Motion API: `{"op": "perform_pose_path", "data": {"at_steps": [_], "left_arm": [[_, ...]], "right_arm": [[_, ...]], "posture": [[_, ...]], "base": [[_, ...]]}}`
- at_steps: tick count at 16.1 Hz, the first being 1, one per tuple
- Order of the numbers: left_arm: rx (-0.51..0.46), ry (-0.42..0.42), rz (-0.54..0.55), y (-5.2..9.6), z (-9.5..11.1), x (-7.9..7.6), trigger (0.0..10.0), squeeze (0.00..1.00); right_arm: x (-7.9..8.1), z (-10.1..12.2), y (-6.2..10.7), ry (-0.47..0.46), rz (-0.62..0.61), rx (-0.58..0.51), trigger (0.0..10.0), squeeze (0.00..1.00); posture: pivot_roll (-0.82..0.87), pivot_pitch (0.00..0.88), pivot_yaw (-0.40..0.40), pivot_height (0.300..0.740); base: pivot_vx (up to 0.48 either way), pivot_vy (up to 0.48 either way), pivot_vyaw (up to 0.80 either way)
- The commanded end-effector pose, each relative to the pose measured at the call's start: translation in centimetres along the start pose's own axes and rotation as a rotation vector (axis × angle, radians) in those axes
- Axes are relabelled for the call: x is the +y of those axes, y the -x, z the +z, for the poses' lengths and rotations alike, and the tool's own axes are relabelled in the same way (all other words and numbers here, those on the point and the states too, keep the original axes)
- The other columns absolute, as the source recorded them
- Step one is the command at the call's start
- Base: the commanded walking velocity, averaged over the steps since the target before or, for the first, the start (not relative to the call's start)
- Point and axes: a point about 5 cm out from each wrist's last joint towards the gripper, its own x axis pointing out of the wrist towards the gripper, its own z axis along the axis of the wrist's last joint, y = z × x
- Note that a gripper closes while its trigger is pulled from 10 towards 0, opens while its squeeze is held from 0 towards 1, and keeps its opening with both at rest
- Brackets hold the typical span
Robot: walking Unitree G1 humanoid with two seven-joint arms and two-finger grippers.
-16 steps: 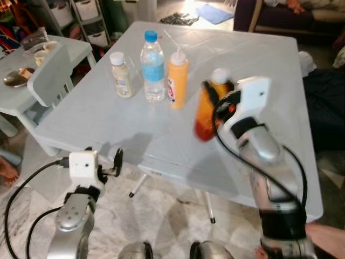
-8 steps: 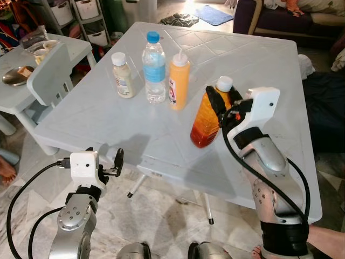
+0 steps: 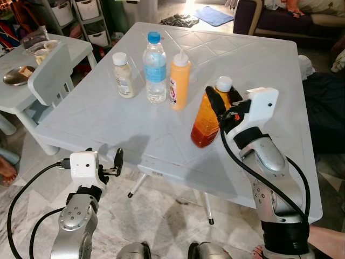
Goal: Restocking fridge
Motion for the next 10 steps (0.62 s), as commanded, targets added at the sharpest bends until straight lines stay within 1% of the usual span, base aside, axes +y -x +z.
{"op": "perform_pose_path", "data": {"at_steps": [1, 3, 6, 7, 10], "left_arm": [[0.016, -0.001, 0.02, 0.1, -0.2, 0.4, 10.0, 0.0], [0.016, 0.002, 0.025, 0.1, -0.2, 0.4, 10.0, 0.0], [0.017, 0.001, 0.029, 0.1, -0.3, 0.4, 10.0, 0.0], [0.02, -0.001, 0.029, 0.1, -0.3, 0.5, 10.0, 0.0], [0.018, -0.002, 0.028, 0.2, -0.3, 0.5, 10.0, 0.0]], "right_arm": [[-0.2, -3.4, 1.0, -0.016, -0.012, 0.166, 10.0, 0.0], [0.2, -3.2, 0.8, 0.006, 0.019, 0.152, 10.0, 0.0], [0.6, -3.3, 0.7, -0.013, 0.047, 0.15, 10.0, 0.0], [0.8, -3.3, 0.7, -0.004, 0.063, 0.144, 10.0, 0.0], [1.1, -3.3, 0.7, 0.015, 0.088, 0.136, 10.0, 0.0]], "posture": [[-0.04, 0.12, 0.049, 0.74], [-0.04, 0.12, 0.049, 0.74], [-0.03, 0.119, 0.048, 0.74], [-0.03, 0.119, 0.048, 0.74], [-0.03, 0.115, 0.045, 0.74]], "base": [[0.0, 0.0, 0.0], [0.0, 0.0, 0.8], [0.0, 0.0, 0.8], [0.0, 0.326, 0.8], [0.0, 0.0, 0.8]]}}
